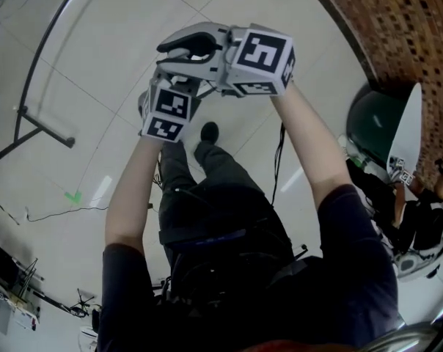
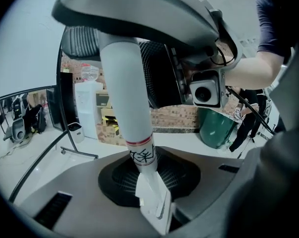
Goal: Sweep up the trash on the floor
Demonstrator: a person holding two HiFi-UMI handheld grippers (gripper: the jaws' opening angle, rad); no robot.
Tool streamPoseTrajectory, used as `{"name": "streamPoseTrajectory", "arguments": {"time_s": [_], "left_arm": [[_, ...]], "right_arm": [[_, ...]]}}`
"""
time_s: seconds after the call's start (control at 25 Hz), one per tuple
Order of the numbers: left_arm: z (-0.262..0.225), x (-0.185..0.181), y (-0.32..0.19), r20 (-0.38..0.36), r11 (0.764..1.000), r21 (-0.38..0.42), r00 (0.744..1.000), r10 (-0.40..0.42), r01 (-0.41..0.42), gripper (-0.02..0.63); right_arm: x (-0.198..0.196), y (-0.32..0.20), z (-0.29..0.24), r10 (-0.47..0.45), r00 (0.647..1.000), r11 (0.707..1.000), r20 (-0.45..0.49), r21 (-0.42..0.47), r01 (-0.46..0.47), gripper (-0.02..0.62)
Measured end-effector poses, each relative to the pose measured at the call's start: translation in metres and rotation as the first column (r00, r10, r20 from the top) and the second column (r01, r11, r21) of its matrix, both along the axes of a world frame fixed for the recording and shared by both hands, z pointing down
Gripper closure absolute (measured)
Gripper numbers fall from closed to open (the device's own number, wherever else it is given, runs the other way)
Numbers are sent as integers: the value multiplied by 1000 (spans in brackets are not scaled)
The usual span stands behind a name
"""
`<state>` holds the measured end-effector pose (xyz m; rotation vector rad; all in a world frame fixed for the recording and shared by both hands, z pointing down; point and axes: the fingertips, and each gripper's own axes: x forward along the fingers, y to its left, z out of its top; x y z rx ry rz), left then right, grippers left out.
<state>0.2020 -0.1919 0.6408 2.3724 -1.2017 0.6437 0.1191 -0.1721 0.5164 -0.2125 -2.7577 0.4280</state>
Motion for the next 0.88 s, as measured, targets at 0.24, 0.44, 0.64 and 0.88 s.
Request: {"name": "streamPoseTrajectory", "arguments": {"time_s": [0.24, 0.44, 0.64, 0.88], "left_arm": [[1, -30, -11, 12, 999, 19, 999, -41, 41, 519], [-2, -56, -18, 38, 996, 54, 997, -68, 66, 518], [-6, -68, -26, 50, 997, 67, 998, -41, 38, 516], [-11, -72, -32, 68, 994, 109, 998, 2, -10, 515]], "right_arm": [[-32, -13, 1, 68, 996, 997, 53, 21, -69, 489], [-50, -22, -3, 130, 988, 990, 78, 47, -134, 490], [-63, -33, -7, 182, 980, 979, 83, 80, -188, 491], [-63, -40, -12, 232, 968, 963, 94, 119, -242, 492]]}}
